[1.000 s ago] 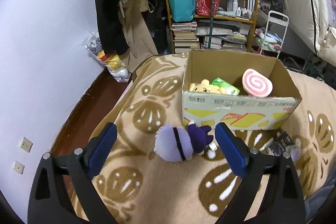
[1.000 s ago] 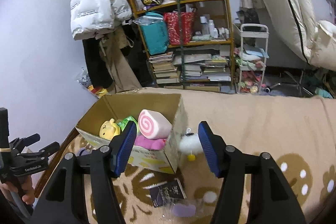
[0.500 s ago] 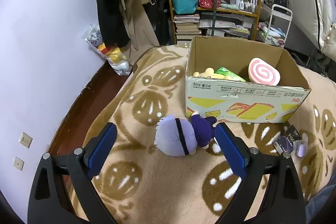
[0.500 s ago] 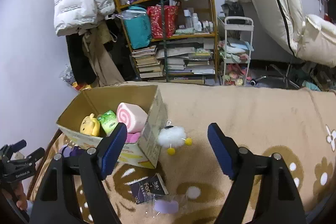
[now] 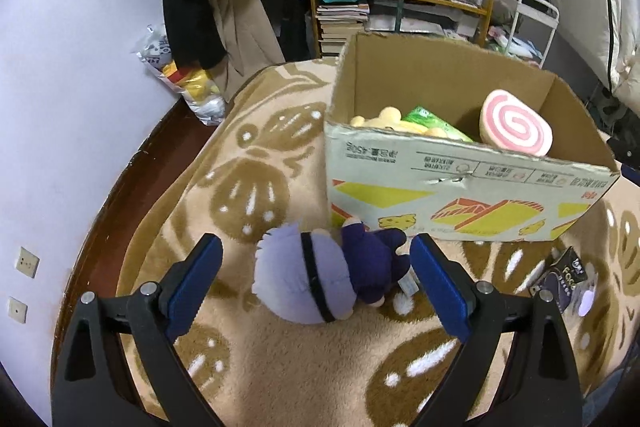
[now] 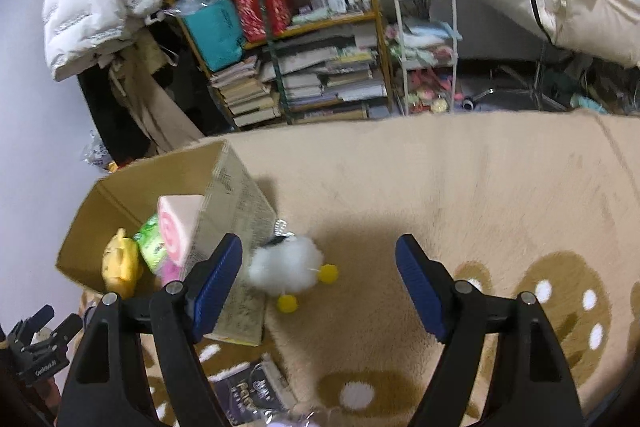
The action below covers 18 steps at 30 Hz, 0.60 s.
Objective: Organize soft objects
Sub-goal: 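Lower left tool onto purple-white plush while right tool grasps white fluffy chick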
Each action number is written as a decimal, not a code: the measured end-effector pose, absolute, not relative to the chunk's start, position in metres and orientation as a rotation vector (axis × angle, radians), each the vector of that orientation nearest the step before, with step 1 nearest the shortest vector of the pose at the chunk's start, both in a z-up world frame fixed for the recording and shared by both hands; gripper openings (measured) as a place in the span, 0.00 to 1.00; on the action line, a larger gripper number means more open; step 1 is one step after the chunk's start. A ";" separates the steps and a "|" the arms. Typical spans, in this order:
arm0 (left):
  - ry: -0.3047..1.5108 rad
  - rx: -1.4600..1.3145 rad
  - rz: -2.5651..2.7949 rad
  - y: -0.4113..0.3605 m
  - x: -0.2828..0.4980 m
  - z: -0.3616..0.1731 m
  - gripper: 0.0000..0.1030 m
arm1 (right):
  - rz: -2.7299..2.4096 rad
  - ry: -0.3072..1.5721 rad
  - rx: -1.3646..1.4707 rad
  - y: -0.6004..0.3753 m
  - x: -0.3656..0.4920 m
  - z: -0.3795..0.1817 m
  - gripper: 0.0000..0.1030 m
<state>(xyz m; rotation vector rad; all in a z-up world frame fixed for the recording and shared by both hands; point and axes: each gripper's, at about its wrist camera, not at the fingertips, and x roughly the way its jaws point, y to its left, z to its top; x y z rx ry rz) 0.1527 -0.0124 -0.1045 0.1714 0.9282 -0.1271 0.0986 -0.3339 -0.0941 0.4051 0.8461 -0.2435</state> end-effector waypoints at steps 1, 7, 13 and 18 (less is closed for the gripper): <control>0.931 0.171 -0.128 -0.014 0.154 -0.107 0.91 | -0.248 0.856 0.407 -0.336 0.101 -0.100 0.81; 0.924 0.186 -0.191 -0.023 0.157 -0.119 0.91 | -0.225 0.903 0.426 -0.342 0.114 -0.127 0.80; 0.939 0.208 -0.208 -0.031 0.161 -0.131 0.91 | -0.163 0.935 0.427 -0.338 0.127 -0.140 0.71; 0.954 0.245 -0.220 -0.036 0.165 -0.142 0.91 | -0.114 0.964 0.464 -0.338 0.135 -0.152 0.58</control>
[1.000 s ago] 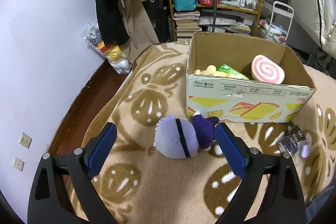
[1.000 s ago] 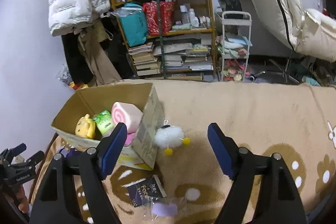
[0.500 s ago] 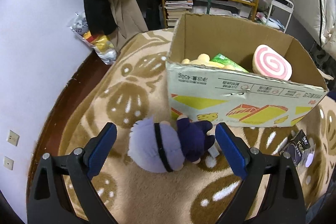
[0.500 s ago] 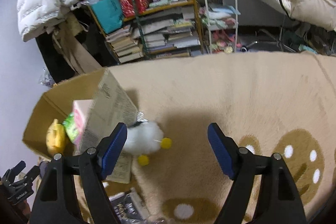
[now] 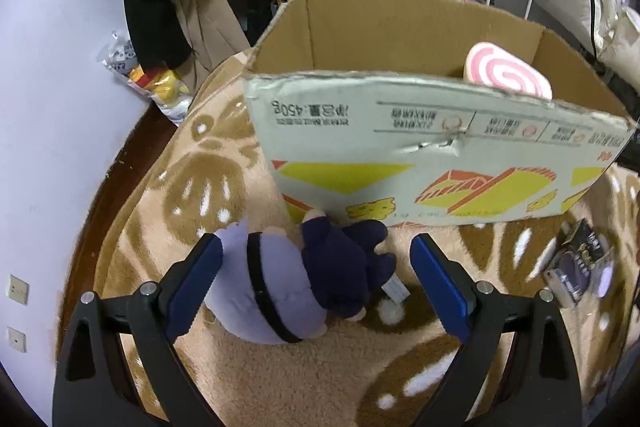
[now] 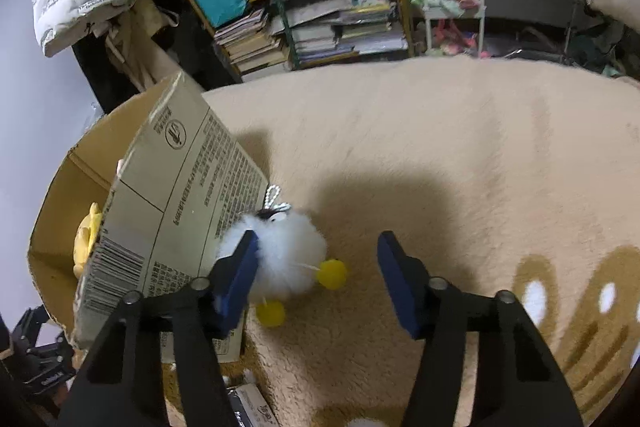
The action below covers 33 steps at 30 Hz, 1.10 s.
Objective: Organize soft objects
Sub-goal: 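Lower left tool onto purple-white plush while right tool grasps white fluffy chick, then lift purple-white plush with left tool while right tool carries chick to box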
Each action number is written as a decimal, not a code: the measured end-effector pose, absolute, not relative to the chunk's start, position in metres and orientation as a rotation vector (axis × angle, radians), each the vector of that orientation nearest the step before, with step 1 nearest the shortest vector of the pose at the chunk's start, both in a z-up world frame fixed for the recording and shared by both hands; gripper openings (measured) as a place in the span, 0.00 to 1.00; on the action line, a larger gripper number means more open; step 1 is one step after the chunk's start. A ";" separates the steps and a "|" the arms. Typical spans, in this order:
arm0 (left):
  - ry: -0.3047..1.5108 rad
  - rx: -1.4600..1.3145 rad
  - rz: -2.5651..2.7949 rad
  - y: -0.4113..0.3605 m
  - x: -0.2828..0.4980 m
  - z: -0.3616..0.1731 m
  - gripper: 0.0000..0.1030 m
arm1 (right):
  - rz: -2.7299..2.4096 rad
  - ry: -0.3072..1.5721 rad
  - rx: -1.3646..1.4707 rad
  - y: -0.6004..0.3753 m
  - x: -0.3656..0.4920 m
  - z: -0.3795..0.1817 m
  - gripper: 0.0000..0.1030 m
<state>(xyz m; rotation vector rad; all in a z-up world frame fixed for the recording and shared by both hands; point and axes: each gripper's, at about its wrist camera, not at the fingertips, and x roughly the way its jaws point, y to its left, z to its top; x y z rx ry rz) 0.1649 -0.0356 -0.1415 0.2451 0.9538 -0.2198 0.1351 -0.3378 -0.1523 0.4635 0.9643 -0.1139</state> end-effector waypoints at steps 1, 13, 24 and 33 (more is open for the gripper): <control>0.956 0.248 -0.219 -0.035 0.165 -0.143 0.92 | -0.109 0.960 0.469 -0.338 0.136 -0.153 0.57; 0.973 0.311 -0.180 -0.038 0.166 -0.155 0.97 | -0.004 0.976 0.513 -0.332 0.141 -0.159 0.39; 0.993 0.319 -0.132 -0.025 0.173 -0.157 0.78 | 0.024 1.028 0.427 -0.315 0.139 -0.162 0.17; 0.971 0.199 -0.118 -0.002 0.167 -0.142 0.76 | -0.001 1.026 0.396 -0.314 0.134 -0.156 0.11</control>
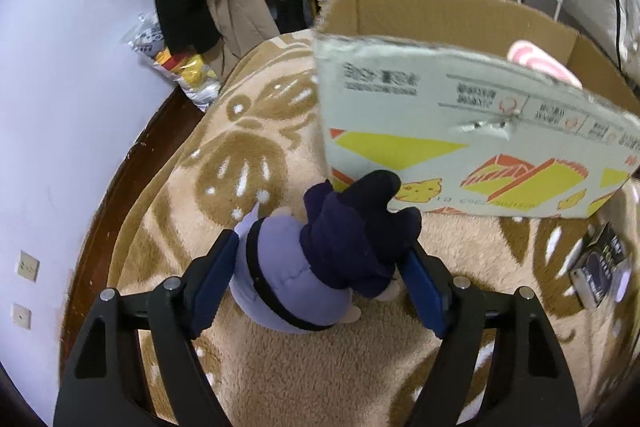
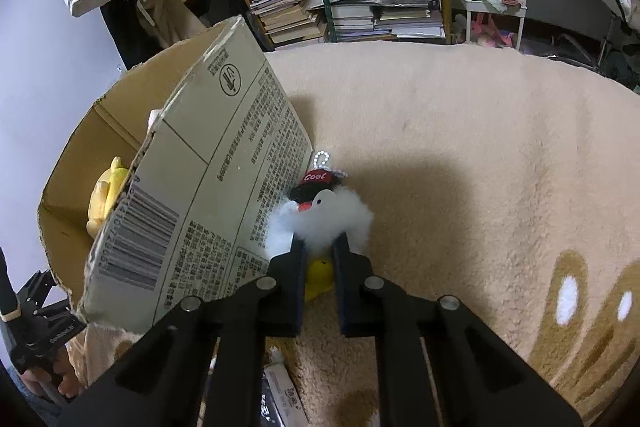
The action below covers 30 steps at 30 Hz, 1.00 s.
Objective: Organize soft objects
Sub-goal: 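Lift purple-white plush with left tool while right tool carries chick to box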
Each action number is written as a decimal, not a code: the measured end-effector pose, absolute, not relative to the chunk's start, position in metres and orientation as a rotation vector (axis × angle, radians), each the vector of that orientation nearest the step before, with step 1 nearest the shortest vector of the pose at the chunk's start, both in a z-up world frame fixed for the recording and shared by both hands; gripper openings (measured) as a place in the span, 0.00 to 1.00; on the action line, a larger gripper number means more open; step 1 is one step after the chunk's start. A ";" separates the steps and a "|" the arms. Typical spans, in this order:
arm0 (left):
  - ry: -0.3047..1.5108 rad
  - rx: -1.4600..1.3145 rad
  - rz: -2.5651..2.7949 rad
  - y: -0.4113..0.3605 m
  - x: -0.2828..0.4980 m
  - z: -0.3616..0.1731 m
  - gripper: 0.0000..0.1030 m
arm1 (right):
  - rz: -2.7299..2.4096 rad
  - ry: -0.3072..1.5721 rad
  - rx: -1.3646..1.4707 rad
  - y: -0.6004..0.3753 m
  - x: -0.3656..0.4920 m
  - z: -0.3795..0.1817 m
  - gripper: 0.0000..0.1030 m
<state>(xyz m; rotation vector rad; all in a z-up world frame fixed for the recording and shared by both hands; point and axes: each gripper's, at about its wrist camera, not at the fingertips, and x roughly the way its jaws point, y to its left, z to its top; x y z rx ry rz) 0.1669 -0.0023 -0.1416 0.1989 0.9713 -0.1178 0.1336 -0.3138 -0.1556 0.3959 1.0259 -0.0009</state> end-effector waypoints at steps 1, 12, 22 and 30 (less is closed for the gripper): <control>0.954 0.182 -0.105 0.001 0.165 -0.138 0.76 | 0.000 1.032 0.397 -0.314 0.133 -0.156 0.11; 0.809 0.116 -0.046 0.019 0.139 -0.094 0.76 | -0.043 0.999 0.388 -0.311 0.111 -0.127 0.10; 0.740 0.093 -0.111 0.011 0.114 -0.057 0.76 | -0.051 0.912 0.389 -0.307 0.085 -0.089 0.10; 0.607 0.097 -0.167 -0.003 0.105 -0.015 0.76 | -0.006 0.728 0.326 -0.290 0.067 -0.022 0.10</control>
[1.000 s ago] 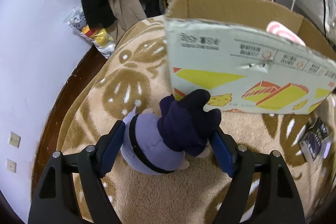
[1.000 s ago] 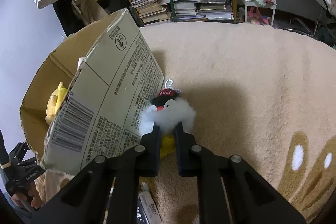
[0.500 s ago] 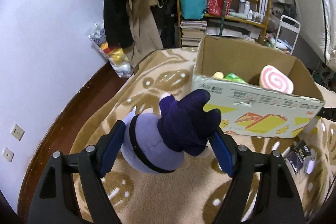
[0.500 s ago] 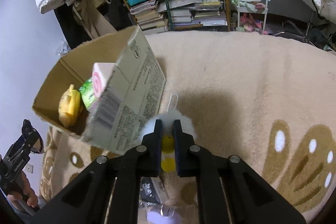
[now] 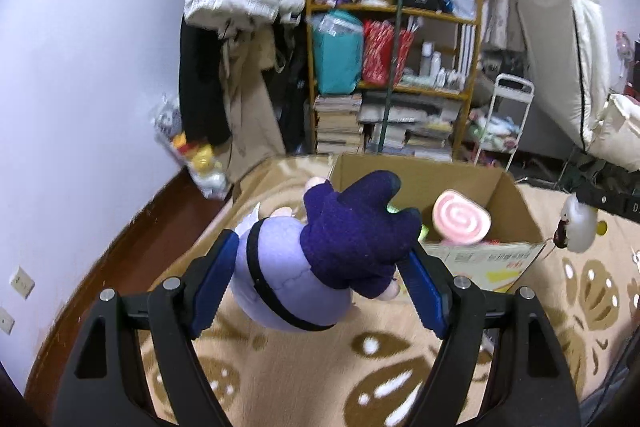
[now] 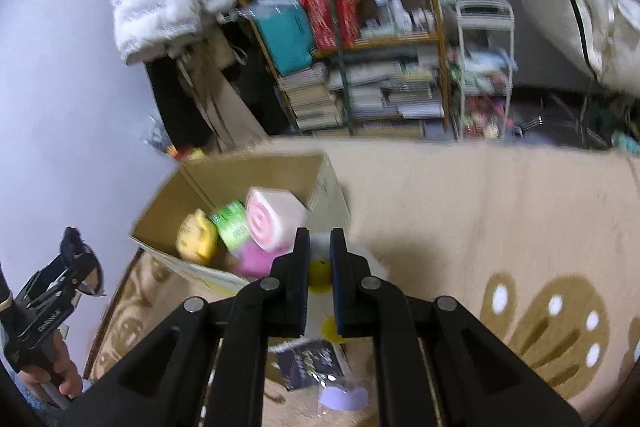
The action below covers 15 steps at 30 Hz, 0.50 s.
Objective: Organize soft objects
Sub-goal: 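Lift purple-white plush with left tool while right tool carries chick to box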
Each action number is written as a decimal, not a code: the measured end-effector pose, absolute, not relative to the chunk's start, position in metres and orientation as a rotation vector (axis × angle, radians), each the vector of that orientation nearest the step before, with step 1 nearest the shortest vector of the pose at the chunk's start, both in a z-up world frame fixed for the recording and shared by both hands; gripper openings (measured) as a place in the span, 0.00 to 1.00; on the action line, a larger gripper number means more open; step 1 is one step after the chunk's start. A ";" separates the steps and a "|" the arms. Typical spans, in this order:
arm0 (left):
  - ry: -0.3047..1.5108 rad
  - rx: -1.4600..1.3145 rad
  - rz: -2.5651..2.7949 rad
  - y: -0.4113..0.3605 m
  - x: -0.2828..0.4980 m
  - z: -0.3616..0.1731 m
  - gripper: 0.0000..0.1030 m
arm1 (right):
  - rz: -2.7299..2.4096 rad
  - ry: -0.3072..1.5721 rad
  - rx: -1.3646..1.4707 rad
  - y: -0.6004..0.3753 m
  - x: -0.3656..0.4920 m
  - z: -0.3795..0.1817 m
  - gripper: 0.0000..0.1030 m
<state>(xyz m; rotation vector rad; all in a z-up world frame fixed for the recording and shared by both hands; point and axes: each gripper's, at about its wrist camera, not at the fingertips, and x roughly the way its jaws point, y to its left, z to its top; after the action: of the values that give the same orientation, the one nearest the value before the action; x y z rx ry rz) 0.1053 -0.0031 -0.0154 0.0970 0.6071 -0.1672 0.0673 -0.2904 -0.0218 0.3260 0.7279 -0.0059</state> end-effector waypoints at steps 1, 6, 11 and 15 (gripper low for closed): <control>0.596 0.103 -0.170 -0.006 0.106 -0.013 0.76 | 0.000 0.711 0.318 -0.288 0.067 -0.016 0.10; 0.569 0.145 -0.202 -0.022 0.114 -0.009 0.76 | 0.030 0.664 0.266 -0.272 0.075 0.007 0.10; 0.553 0.178 -0.250 -0.043 0.129 -0.007 0.76 | 0.089 0.601 0.239 -0.257 0.088 0.028 0.10; 0.561 0.224 -0.301 -0.052 0.142 -0.010 0.77 | 0.145 0.577 0.239 -0.244 0.100 0.037 0.10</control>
<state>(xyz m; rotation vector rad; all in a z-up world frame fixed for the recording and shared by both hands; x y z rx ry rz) 0.1423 -0.0522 -0.0104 0.2236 0.5608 -0.3012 0.1001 -0.2438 0.0367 0.2391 0.5771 0.1449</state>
